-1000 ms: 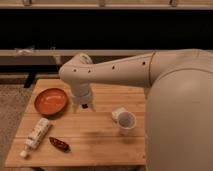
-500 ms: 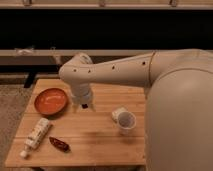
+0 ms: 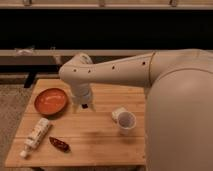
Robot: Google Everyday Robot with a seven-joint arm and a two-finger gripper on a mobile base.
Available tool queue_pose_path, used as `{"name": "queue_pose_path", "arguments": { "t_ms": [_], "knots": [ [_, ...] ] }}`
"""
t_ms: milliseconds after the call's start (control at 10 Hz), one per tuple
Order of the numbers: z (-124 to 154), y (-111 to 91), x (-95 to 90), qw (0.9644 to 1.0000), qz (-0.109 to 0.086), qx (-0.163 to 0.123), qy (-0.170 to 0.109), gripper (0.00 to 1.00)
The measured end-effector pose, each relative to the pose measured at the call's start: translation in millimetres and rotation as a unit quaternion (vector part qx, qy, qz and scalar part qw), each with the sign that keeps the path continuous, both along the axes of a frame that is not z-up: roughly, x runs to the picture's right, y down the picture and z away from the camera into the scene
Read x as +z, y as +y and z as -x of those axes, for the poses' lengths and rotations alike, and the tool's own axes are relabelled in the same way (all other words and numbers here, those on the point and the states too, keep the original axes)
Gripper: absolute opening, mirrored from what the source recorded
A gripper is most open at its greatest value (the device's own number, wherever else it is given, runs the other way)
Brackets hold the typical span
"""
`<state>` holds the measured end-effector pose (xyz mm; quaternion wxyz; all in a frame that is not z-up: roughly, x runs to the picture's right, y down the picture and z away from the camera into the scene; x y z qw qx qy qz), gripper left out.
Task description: Place the pepper in the ceramic bowl
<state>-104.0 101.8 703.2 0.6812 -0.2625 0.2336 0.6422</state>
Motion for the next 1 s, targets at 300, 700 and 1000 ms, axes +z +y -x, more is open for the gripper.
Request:
{"name": "queue_pose_path", "arguments": {
  "t_ms": [300,700,1000],
  "knots": [
    [0,1,0.0,1.0000,0.000,-0.003,-0.002,0.65],
    [45,21,-12.4,0.9940,-0.014,-0.077,-0.076,0.65],
    [104,72,-22.4,0.9781,-0.023,-0.144,-0.148,0.65]
  ]
}}
